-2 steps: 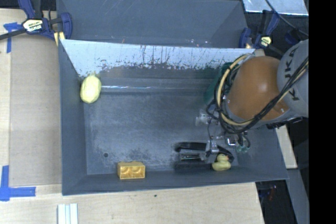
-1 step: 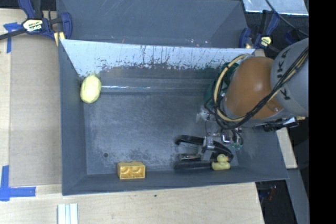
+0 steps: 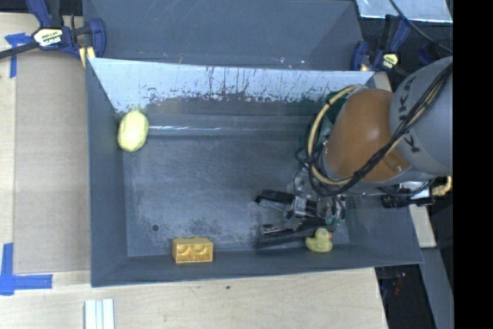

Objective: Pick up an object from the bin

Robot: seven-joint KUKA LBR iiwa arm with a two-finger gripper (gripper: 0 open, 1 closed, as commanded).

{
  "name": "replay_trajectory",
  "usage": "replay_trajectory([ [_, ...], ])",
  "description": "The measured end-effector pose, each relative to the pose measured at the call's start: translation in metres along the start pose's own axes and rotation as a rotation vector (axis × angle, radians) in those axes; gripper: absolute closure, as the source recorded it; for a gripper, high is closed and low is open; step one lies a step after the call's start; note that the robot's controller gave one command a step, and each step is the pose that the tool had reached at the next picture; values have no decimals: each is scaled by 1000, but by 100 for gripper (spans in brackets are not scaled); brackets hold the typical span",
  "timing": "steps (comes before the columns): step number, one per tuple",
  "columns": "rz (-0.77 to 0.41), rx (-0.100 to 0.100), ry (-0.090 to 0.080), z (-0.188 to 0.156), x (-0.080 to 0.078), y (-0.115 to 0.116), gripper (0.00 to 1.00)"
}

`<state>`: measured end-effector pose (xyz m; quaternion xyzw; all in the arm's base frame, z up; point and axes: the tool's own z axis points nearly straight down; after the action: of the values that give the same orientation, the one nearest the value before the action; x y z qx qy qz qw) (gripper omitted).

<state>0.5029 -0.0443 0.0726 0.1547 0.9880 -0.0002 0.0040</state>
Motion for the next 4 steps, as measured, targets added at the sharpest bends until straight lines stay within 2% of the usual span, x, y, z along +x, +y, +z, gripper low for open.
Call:
replay_trajectory([
  [4, -3, -1, -6, -7, -1, 0, 100],
])
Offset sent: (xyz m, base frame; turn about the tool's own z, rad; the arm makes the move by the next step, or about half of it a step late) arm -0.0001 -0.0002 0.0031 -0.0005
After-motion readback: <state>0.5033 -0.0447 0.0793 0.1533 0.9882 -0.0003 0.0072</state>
